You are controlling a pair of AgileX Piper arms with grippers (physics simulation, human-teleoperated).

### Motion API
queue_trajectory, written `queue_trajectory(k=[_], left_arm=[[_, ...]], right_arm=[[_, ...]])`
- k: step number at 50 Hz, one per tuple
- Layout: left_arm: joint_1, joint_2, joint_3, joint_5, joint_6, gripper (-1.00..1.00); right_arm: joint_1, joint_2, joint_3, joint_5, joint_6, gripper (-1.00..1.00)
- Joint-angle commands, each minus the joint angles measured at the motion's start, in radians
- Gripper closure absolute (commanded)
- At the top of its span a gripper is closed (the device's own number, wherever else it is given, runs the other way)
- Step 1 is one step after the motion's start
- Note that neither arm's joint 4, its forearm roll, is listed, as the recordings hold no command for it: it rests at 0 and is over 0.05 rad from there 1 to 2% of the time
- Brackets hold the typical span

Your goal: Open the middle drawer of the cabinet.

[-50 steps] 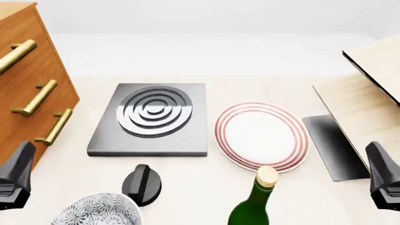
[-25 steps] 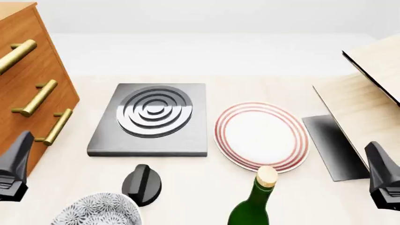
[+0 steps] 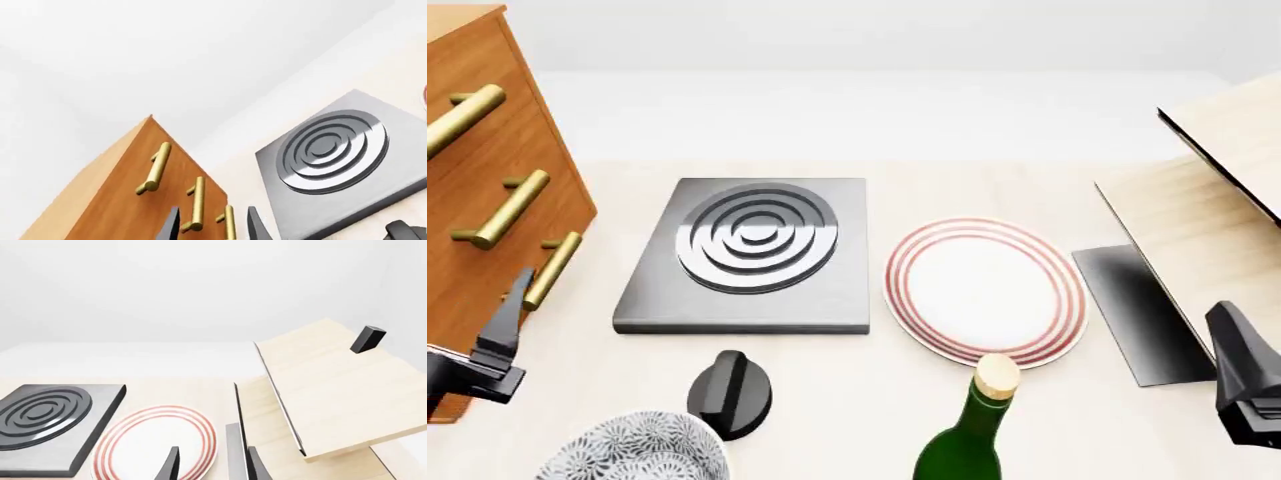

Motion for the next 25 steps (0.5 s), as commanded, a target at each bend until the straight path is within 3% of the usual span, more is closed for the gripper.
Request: queue_trajectory(k=[1, 3, 5, 7, 9, 13, 16, 18, 25], left_arm=[[0.028, 0.247, 0.040, -0.268, 0.231, -1.00], [0.039, 0.320, 0.032, -0.302, 0.256, -1.00], [0.057, 0.438, 0.058, -0.466, 0.340, -1.00], [0.052, 0.474, 0.032, -0.471, 0.323, -1.00], [0.050, 0.565, 0.042, -0.573, 0.372, -1.00], [0.042, 0.621, 0.010, -0.590, 0.371, -1.00], [0.052, 0.699, 0.013, -0.683, 0.415, -1.00], [0.041, 0.678, -0.021, -0.634, 0.392, -1.00], [0.033, 0.779, -0.075, -0.681, 0.411, -1.00]], right_arm=[[0.000, 0.002, -0.001, -0.001, 0.000, -1.00], [0.000, 0.002, -0.001, -0.001, 0.000, -1.00], [0.000, 0.002, -0.001, -0.001, 0.000, -1.00], [0.001, 0.002, 0.000, -0.002, 0.000, -1.00], [0.000, 0.002, 0.000, -0.002, 0.000, -1.00], [0.001, 0.002, 0.001, -0.002, 0.000, -1.00], [0.001, 0.002, 0.001, -0.003, 0.000, -1.00], [0.001, 0.002, 0.001, -0.003, 0.000, -1.00], [0.000, 0.003, 0.000, -0.003, 0.000, -1.00]])
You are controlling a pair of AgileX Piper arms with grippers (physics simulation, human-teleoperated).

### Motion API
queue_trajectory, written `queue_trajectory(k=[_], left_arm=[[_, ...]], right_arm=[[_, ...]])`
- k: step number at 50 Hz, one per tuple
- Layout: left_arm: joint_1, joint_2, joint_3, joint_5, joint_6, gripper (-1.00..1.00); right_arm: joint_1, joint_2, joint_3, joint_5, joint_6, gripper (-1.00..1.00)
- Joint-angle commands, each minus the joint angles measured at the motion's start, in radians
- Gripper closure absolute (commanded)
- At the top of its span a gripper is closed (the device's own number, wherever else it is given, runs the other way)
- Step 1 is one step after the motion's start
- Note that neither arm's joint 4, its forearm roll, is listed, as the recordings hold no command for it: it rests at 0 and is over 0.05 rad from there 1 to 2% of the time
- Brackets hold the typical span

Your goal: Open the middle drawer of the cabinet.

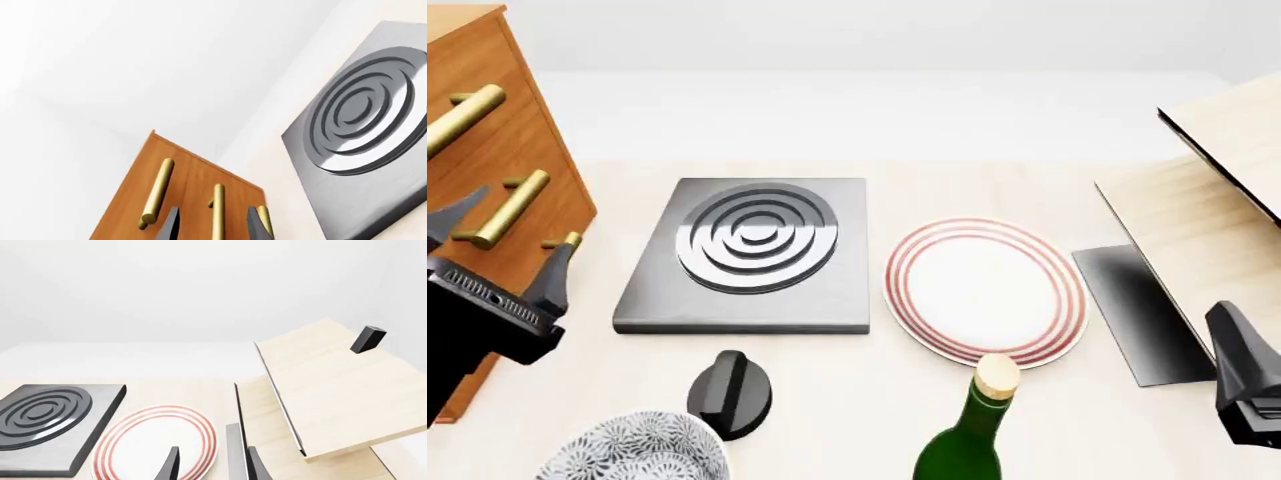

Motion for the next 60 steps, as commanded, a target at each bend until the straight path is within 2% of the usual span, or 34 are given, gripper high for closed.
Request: queue_trajectory(k=[1, 9, 13, 14, 17, 21, 22, 24, 26, 27, 28, 29, 31, 32, 33, 34, 35, 36, 37, 38, 40, 41, 43, 53, 60], left_arm=[[-0.007, 0.202, -0.064, -0.142, 0.065, -1.00], [-0.002, 0.329, -0.101, -0.227, 0.081, -1.00], [0.007, 0.416, -0.102, -0.303, 0.125, -1.00], [0.013, 0.424, -0.105, -0.310, 0.156, -1.00], [0.013, 0.444, -0.122, -0.311, 0.189, -1.00], [0.006, 0.467, -0.141, -0.311, 0.193, -1.00], [0.018, 0.454, -0.145, -0.312, 0.263, -1.00], [0.015, 0.462, -0.144, -0.312, 0.244, -1.00], [0.032, 0.435, -0.138, -0.312, 0.328, -1.00], [0.024, 0.441, -0.136, -0.312, 0.291, -1.00], [0.025, 0.438, -0.133, -0.312, 0.291, -1.00], [0.036, 0.410, -0.128, -0.312, 0.354, -1.00], [0.022, 0.401, -0.123, -0.312, 0.309, -1.00], [0.037, 0.371, -0.112, -0.312, 0.368, -1.00], [0.038, 0.361, -0.108, -0.312, 0.369, -1.00], [0.031, 0.365, -0.106, -0.312, 0.341, -1.00], [0.044, 0.352, -0.096, -0.312, 0.378, -1.00], [0.048, 0.351, -0.092, -0.312, 0.378, -1.00], [0.042, 0.358, -0.093, -0.312, 0.351, -1.00], [0.054, 0.344, -0.087, -0.312, 0.379, -1.00], [0.055, 0.326, -0.087, -0.312, 0.379, -1.00], [0.068, 0.304, -0.078, -0.312, 0.401, -1.00], [0.076, 0.318, -0.070, -0.312, 0.379, -1.00], [0.115, 0.334, -0.068, -0.312, 0.399, -1.00], [0.122, 0.372, -0.102, -0.312, 0.396, -1.00]], right_arm=[[0.000, 0.000, 0.000, 0.000, 0.000, -1.00], [0.000, 0.000, 0.000, 0.000, 0.000, -1.00], [0.000, 0.001, 0.000, 0.000, 0.000, -1.00], [0.000, 0.001, 0.000, 0.000, 0.000, -1.00], [0.000, 0.001, 0.000, 0.000, 0.000, -1.00], [0.000, 0.001, 0.000, 0.000, 0.000, -1.00], [0.000, 0.001, 0.000, 0.000, 0.000, -1.00], [0.000, 0.001, 0.000, 0.000, 0.000, -1.00], [0.000, 0.001, 0.000, 0.000, 0.000, -1.00], [0.000, 0.001, 0.000, 0.000, 0.000, -1.00], [0.000, 0.001, 0.000, 0.000, 0.000, -1.00], [0.000, 0.001, 0.000, 0.000, 0.000, -1.00], [0.000, 0.000, 0.000, 0.000, 0.000, -1.00], [0.000, 0.000, 0.000, 0.000, 0.000, -1.00], [0.000, 0.000, 0.000, 0.000, 0.000, -1.00], [0.000, 0.000, 0.000, 0.000, 0.000, -1.00], [0.000, 0.000, 0.000, 0.000, 0.000, -1.00], [0.000, 0.001, 0.000, -0.001, 0.000, -1.00], [0.000, 0.001, 0.000, -0.001, 0.000, -1.00], [0.000, 0.001, 0.000, 0.000, 0.000, -1.00], [0.000, 0.000, 0.000, 0.000, 0.000, -1.00], [0.000, 0.001, 0.000, 0.000, 0.000, -1.00], [0.000, 0.001, 0.000, 0.000, 0.000, -1.00], [0.000, 0.001, 0.000, 0.000, 0.000, -1.00], [0.000, 0.001, 0.000, 0.000, 0.000, -1.00]])
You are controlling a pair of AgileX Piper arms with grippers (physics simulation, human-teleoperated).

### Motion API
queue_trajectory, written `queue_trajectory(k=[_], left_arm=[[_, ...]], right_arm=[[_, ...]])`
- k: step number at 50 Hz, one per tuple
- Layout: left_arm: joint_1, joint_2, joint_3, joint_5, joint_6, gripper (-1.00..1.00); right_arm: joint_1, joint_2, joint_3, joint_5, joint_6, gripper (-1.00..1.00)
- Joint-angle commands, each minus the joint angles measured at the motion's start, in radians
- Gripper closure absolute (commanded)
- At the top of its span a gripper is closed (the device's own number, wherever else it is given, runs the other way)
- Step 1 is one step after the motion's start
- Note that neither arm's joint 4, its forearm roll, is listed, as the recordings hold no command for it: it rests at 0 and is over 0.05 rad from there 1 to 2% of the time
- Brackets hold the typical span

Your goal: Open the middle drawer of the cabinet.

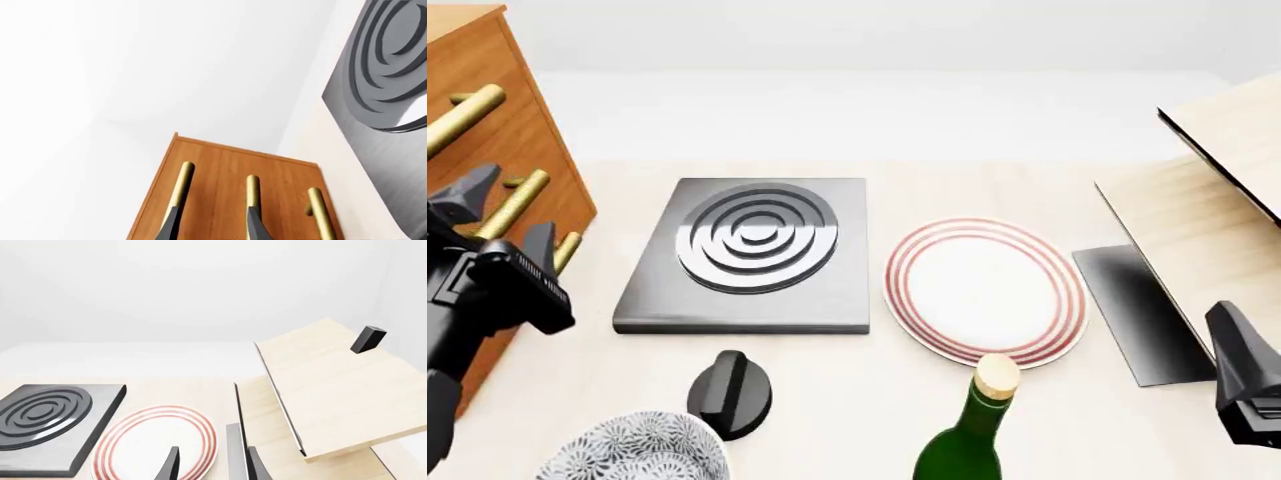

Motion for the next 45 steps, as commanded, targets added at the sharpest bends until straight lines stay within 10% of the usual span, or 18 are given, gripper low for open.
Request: queue_trajectory(k=[1, 45], left_arm=[[0.027, 0.036, -0.024, -0.001, 0.012, -1.00], [0.081, 0.263, -0.110, -0.001, -0.048, -1.00]], right_arm=[[0.000, 0.000, 0.000, 0.000, 0.000, -1.00], [0.000, 0.000, 0.000, 0.000, 0.000, -1.00]])
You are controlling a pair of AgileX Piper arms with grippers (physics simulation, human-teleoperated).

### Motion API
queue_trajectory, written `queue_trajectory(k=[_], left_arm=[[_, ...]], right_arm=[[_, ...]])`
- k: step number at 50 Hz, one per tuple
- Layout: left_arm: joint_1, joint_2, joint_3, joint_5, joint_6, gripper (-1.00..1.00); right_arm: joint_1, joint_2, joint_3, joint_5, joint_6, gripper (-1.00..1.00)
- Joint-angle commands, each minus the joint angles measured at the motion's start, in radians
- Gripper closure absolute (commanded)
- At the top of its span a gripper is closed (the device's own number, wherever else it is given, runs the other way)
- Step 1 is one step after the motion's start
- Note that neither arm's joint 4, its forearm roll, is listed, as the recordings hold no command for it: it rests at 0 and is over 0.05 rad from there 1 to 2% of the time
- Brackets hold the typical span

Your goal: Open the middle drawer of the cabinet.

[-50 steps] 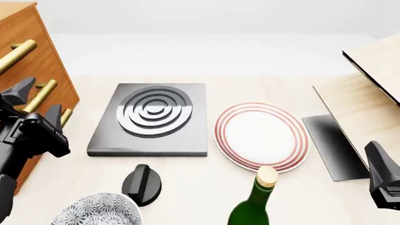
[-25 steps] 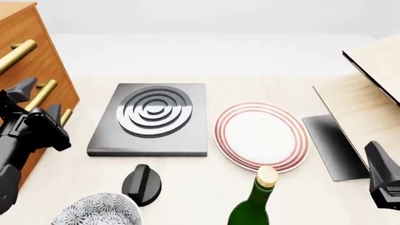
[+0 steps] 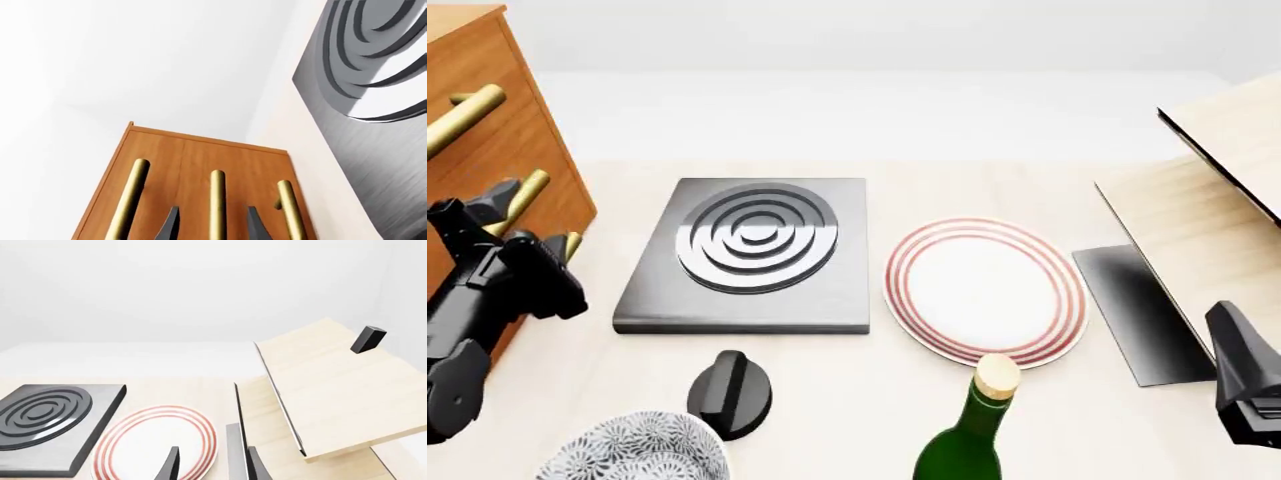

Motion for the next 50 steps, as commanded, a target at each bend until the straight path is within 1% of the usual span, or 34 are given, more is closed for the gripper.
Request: queue_trajectory(k=[1, 20, 33, 50], left_arm=[[0.021, 0.025, -0.004, 0.000, 0.002, -1.00], [0.050, 0.038, 0.011, 0.000, 0.003, -1.00], [0.075, 0.032, 0.027, 0.000, 0.026, -1.00], [0.093, 0.051, 0.024, 0.000, 0.032, -1.00]], right_arm=[[0.000, 0.000, 0.000, 0.000, 0.000, -1.00], [0.000, 0.000, 0.000, 0.000, 0.000, -1.00], [0.000, 0.000, 0.000, 0.000, 0.000, -1.00], [0.000, 0.000, 0.000, 0.000, 0.000, -1.00]])
